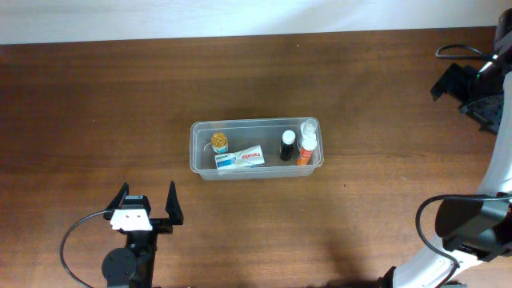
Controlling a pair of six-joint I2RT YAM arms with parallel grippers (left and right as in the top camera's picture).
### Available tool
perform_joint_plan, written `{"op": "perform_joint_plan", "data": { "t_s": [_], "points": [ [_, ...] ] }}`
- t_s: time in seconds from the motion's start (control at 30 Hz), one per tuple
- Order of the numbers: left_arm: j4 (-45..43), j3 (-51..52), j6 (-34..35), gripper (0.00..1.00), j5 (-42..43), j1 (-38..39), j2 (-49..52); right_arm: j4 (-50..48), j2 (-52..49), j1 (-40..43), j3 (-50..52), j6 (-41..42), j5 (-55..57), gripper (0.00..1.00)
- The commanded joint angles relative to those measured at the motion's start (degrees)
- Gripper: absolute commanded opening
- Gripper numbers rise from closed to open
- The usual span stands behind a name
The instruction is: Pack container
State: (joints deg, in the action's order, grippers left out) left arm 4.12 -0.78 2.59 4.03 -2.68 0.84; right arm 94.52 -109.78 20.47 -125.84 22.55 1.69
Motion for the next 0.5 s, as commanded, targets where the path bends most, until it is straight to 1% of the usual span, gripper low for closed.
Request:
{"op": "perform_joint_plan", "data": {
  "t_s": [0.0, 0.23, 0.33, 0.47],
  "points": [
    [0.26, 0.28, -1.09, 0.99, -0.83, -0.26, -0.55, -0.02, 0.37, -0.15, -0.7, 0.26, 0.5, 0.98],
    [0.28, 0.28, -1.09, 0.99, -0.83, -0.26, -0.55, -0.02, 0.37, -0.31, -0.7, 0.26, 0.5, 0.98],
    [0.26, 0.31, -1.09, 0.99, -0.83, -0.26, -0.55, -0.04, 1.81, -1.22, -0.7, 0.26, 0.48, 0.98],
    [0.26, 0.28, -1.09, 1.0, -0.83, -0.26, -0.55, -0.07, 6.56, -5.57, -0.7, 0.26, 0.5, 0.98]
  ]
}}
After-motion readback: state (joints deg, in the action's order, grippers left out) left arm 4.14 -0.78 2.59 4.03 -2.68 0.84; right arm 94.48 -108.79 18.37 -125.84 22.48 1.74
